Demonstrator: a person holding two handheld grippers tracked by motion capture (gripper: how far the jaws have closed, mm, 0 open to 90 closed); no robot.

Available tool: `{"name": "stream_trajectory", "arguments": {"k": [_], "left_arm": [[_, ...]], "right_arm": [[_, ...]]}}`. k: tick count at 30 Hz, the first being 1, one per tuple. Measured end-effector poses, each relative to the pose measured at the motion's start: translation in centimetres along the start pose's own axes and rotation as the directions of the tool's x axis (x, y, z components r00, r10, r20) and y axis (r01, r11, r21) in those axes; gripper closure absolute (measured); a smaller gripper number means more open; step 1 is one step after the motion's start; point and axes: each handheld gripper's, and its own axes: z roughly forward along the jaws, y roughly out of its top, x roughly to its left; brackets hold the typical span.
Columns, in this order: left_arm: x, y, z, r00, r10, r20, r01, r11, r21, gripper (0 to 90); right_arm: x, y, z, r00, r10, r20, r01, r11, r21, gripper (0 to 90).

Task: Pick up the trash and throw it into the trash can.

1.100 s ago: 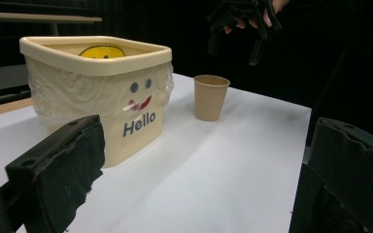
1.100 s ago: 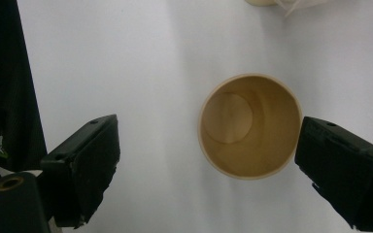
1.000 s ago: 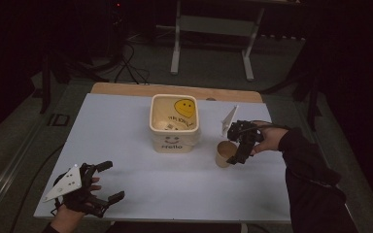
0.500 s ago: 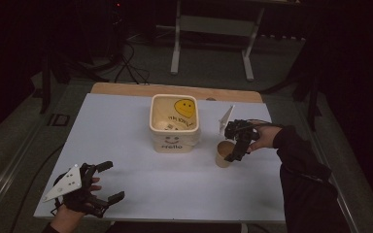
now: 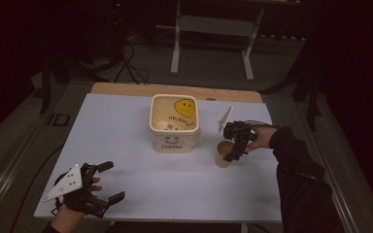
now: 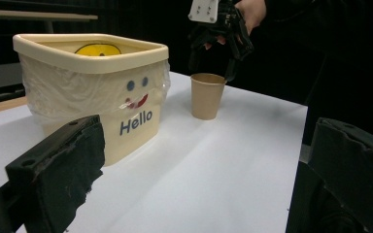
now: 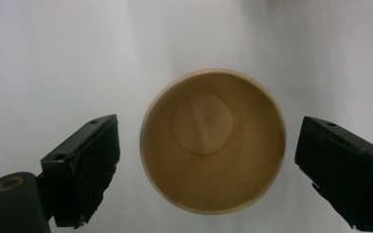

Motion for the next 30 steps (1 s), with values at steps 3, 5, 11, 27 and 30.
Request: {"name": "stream_trajectory", "arguments": {"k": [3, 5, 11, 27, 30], "left_arm": [[0.0, 0.0, 0.0, 1.0000, 0.000, 0.001, 0.000, 1.0000, 0.000, 0.8], [0.0, 0.0, 0.0, 1.0000, -0.001, 0.002, 0.001, 1.0000, 0.000, 0.8], [0.0, 0.0, 0.0, 1.0000, 0.000, 0.001, 0.000, 1.0000, 0.001, 0.8], [0.0, 0.0, 0.0, 1.0000, 0.000, 0.001, 0.000, 1.0000, 0.002, 0.8], [0.0, 0.0, 0.0, 1.0000, 0.000, 0.001, 0.000, 1.0000, 0.001, 0.8]], "right_arm": [[-0.1, 0.0, 0.4, 1.0000, -0.003, -0.005, 0.003, 1.000, 0.002, 9.0], [-0.1, -0.1, 0.7, 1.0000, -0.004, -0.004, 0.004, 1.000, 0.007, 9.0], [-0.4, -0.4, 1.4, 0.9999, 0.009, -0.008, -0.008, 1.000, 0.023, 9.8], [-0.4, -0.3, 2.4, 0.9997, -0.006, -0.022, 0.007, 0.997, 0.071, 21.5], [-0.3, -0.3, 2.2, 0.9994, -0.011, -0.032, 0.013, 0.997, 0.078, 22.4]]}}
